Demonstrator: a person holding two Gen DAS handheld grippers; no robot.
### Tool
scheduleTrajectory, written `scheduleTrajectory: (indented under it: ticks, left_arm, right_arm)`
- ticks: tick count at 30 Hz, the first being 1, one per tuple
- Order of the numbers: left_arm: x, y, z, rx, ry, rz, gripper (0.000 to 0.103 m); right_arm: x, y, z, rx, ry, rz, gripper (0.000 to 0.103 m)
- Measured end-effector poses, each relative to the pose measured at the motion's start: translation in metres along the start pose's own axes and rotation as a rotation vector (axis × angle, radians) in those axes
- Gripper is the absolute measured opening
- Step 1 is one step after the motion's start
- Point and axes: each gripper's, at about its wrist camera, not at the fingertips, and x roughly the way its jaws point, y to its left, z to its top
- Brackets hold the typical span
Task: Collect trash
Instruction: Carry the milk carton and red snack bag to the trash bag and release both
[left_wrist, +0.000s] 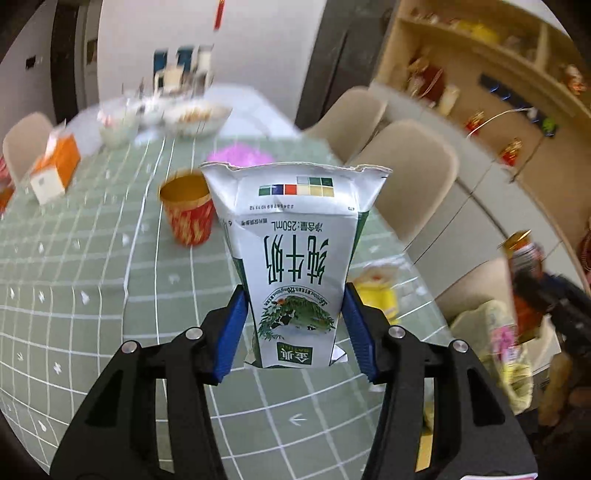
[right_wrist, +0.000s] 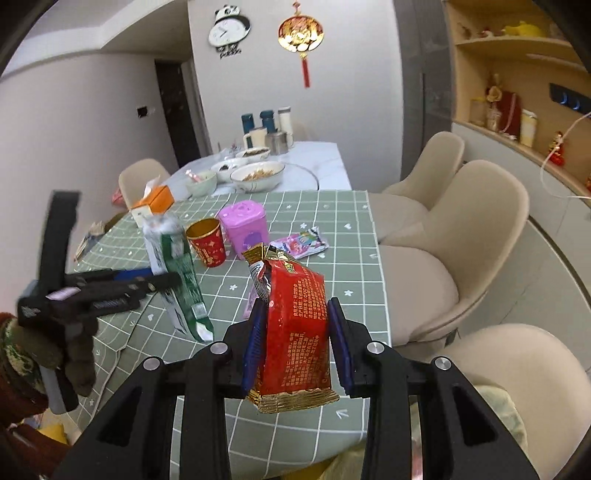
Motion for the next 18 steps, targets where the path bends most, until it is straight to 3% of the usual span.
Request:
scheduleTrajectory:
  ticks: [6,18]
  left_arm:
    - [-0.05,-0.026,0.013,0.064,-0.105,-0.043,0.049]
    - [-0.101,-0.086,0.02,0.173,-0.192,-0.162,0.049]
  right_arm:
    - [-0.042,-0.004,-0.004,0.036,-0.084,-0.034,0.033]
    - [-0.098,-0.014,-0.016,0.073,-0.177,-0.117,0.033]
